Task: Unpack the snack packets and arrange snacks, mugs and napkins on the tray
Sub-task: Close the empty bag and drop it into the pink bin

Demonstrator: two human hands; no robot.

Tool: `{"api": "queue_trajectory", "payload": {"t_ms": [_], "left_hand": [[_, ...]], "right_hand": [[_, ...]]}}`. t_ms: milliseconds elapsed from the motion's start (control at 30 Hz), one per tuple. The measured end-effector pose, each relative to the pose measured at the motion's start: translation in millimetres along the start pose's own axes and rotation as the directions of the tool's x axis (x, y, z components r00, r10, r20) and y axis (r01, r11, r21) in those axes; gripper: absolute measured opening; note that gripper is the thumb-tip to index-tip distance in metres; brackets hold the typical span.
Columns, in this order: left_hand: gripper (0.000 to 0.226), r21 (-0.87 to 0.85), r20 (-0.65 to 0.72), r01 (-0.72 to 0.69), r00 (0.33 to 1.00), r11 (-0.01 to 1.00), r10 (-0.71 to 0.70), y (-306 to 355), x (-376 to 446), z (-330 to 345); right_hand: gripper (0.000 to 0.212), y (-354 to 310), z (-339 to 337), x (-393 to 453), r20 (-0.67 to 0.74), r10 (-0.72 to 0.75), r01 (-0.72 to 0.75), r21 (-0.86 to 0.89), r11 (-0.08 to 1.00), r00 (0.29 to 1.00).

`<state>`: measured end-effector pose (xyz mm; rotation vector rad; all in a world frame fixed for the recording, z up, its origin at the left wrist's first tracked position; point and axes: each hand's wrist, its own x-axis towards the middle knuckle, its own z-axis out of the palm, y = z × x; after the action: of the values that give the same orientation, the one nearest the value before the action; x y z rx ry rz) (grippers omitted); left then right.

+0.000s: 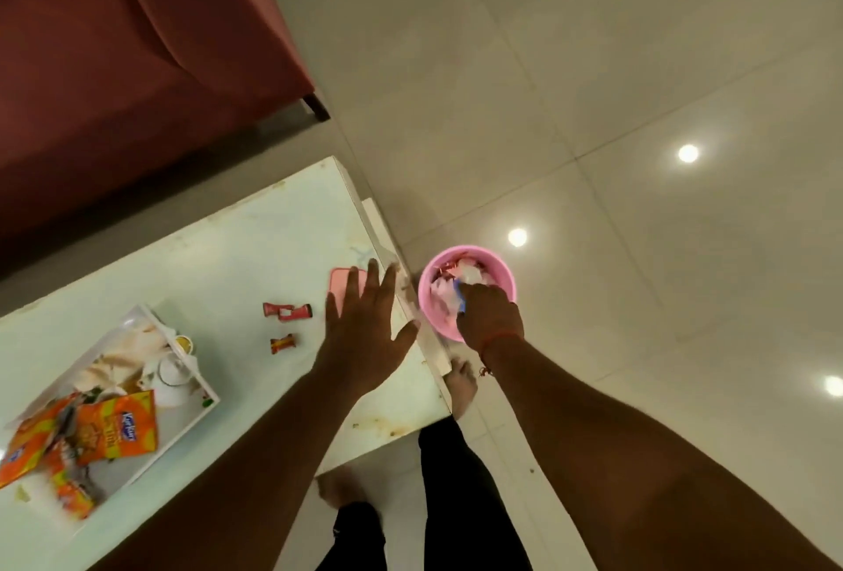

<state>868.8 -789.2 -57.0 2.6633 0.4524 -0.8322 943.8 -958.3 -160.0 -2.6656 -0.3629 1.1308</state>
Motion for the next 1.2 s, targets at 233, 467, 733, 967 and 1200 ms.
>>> {"api": "queue_trajectory", "payload": {"t_ms": [233, 467, 733, 967, 1200], "left_hand": [[0.087, 0.142, -0.03, 0.032, 0.999, 0.989, -0.028, -35.1, 24.1, 49.2], [0.09, 0.137, 0.062, 0.069, 0.995, 0.988, -0.078, -48.9, 7.5, 67.8], [0.088, 0.086, -0.055, 0.083, 0.995, 0.993, -0.079, -60.1, -35.3, 29.2], [0.089, 0.061, -0.173, 0.094, 0.982, 0.994, -0.082, -108.6, -108.3, -14.2], [0.083, -0.041, -0.239, 0.164, 0.956, 0.986, -0.169, -218.4, -248.1, -27.4]], "right_hand": [[0.07, 26.2, 67.6, 79.8, 0.256, 0.048, -0.047, -0.01, 0.999, 0.965], [0.066, 26.9, 93.0, 88.0, 0.303, 0.131, -0.123, -0.045, 0.991, 0.944], [0.073, -25.4, 46.0, 16.5, 0.149, 0.059, -0.047, -0.082, 0.996, 0.987], [0.08, -124.1, 6.7, -89.1, -0.003, -0.051, 0.05, -0.138, 0.989, 0.999], [0.083, -257.6, 30.6, -229.1, -0.113, -0.152, 0.132, -0.17, 0.977, 0.982]]}}
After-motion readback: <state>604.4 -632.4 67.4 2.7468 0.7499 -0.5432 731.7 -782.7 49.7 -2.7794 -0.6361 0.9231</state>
